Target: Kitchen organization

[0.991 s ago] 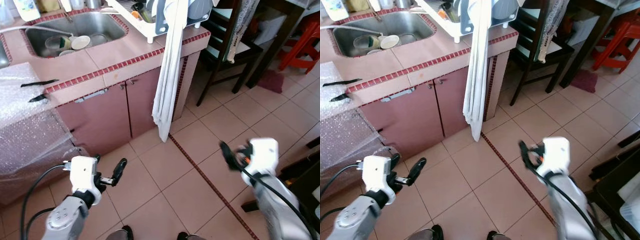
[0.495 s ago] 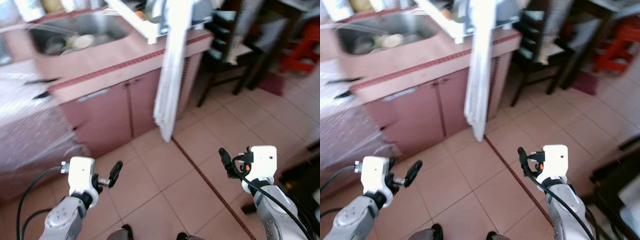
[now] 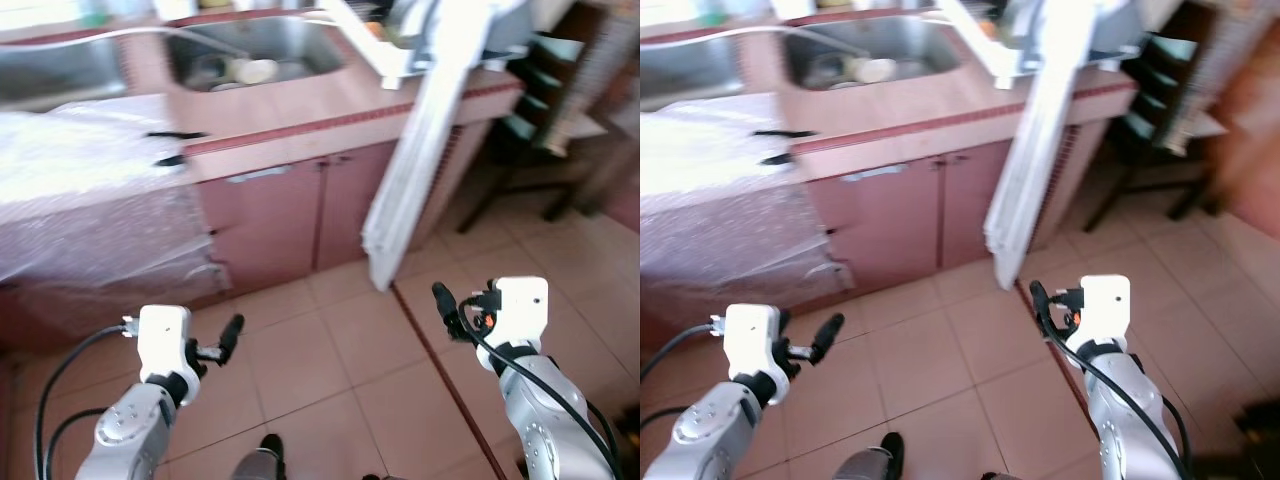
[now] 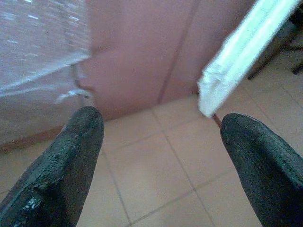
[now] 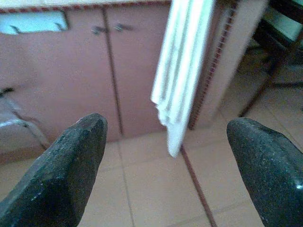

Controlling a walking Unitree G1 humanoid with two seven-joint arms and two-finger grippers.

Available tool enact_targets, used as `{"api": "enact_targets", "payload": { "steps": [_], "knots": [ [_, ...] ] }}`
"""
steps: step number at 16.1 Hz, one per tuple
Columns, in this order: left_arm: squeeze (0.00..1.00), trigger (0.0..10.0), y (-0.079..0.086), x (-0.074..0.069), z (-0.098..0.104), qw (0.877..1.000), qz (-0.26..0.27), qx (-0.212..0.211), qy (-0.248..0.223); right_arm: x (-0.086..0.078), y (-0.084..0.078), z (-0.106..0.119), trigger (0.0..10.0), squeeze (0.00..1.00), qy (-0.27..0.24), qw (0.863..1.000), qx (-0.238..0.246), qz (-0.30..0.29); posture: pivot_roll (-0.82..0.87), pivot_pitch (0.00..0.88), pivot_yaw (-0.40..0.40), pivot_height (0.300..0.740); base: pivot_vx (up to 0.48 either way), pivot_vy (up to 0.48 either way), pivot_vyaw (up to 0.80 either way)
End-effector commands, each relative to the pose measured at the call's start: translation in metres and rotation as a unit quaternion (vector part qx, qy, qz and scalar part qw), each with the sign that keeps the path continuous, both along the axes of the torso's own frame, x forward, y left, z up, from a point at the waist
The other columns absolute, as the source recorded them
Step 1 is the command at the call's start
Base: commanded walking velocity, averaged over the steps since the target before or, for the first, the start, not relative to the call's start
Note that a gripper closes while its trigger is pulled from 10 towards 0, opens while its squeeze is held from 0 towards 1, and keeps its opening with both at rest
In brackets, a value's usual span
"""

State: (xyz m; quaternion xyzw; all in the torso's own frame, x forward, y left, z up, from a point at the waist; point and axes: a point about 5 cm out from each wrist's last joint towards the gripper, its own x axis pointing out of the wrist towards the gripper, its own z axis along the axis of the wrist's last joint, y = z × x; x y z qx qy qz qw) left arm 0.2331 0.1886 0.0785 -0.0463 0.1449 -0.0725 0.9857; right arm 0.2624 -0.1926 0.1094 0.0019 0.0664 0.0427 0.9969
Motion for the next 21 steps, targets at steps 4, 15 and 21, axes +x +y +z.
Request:
{"api": "enact_targets", "payload": {
  "steps": [4,15,21],
  "knots": [
    [0.0,10.0,-0.005,0.016,0.019,0.999,0.028,-0.008,-0.038,0.016,0.013,0.027,10.0,0.0,-0.048,0.999,0.0,0.025,-0.03,0.183,-0.053,0.74,0.0,0.0,0.8],
    [0.0,10.0,-0.011,0.03,0.032,0.998,0.047,-0.029,-0.043,0.02,0.011,0.03,10.0,0.0,-0.054,0.998,0.024,0.008,-0.03,0.191,-0.044,0.74,0.0,0.0,0.49],
    [0.0,10.0,-0.012,0.031,0.025,0.998,0.057,-0.031,-0.026,0.02,0.011,0.028,10.0,0.0,-0.052,0.998,0.03,0.009,-0.03,0.186,-0.034,0.74,0.0,0.132,0.0]
  ]
}}
